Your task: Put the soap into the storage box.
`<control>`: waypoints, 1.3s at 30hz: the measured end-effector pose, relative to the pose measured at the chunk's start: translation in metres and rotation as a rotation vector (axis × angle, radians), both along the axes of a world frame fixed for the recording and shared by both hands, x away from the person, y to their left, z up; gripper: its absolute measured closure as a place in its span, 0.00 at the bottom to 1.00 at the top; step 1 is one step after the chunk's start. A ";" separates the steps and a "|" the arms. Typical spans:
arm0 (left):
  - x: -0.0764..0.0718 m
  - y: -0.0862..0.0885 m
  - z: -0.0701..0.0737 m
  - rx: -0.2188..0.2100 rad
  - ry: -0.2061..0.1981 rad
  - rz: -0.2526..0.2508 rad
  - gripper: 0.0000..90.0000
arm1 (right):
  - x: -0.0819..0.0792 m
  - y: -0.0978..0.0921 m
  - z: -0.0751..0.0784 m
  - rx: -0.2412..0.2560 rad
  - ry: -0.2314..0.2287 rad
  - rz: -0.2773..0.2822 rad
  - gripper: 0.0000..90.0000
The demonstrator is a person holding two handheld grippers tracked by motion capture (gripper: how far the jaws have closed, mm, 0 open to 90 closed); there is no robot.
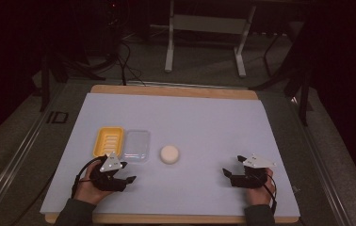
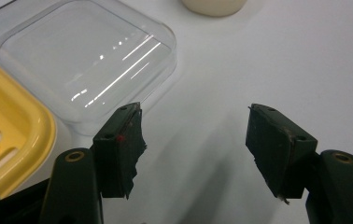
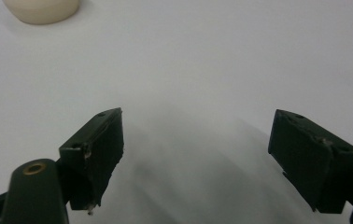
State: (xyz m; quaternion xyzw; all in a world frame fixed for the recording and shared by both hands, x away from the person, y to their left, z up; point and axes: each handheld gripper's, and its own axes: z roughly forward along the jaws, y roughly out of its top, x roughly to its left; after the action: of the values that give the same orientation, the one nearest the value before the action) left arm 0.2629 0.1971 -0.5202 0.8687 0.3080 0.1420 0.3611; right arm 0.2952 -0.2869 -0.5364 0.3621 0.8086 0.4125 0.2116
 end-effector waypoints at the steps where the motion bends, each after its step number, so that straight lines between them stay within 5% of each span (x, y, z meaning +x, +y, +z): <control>1: 0.000 0.000 0.000 0.000 0.000 0.000 0.41 | 0.000 0.000 0.000 0.000 0.000 0.000 0.20; 39: 0.023 -0.022 0.013 0.094 0.006 -0.105 0.39 | -0.001 0.000 0.000 0.001 -0.013 0.000 0.20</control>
State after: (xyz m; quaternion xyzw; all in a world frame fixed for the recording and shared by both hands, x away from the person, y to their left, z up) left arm 0.2859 0.1752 -0.5069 0.9000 0.2560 0.1344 0.3261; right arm 0.2943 -0.2872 -0.5364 0.3595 0.8070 0.4154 0.2166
